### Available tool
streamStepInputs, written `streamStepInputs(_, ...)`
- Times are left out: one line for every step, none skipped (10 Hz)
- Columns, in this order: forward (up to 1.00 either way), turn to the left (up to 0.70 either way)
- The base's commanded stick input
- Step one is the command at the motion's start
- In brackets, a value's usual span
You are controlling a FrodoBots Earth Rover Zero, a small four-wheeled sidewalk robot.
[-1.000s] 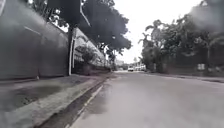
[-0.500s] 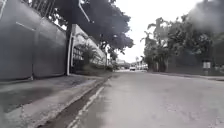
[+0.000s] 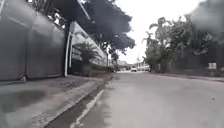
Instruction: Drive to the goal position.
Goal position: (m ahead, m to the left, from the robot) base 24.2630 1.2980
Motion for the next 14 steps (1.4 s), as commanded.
streamStepInputs(0.7,-0.04)
streamStepInputs(0.7,-0.35)
streamStepInputs(0.7,-0.35)
streamStepInputs(0.7,-0.35)
streamStepInputs(0.7,-0.27)
streamStepInputs(0.7,-0.13)
streamStepInputs(0.7,0.0)
streamStepInputs(0.7,0.0)
streamStepInputs(0.7,0.0)
streamStepInputs(0.7,0.0)
streamStepInputs(0.7,0.0)
streamStepInputs(0.7,-0.32)
streamStepInputs(0.7,-0.35)
streamStepInputs(0.7,-0.35)
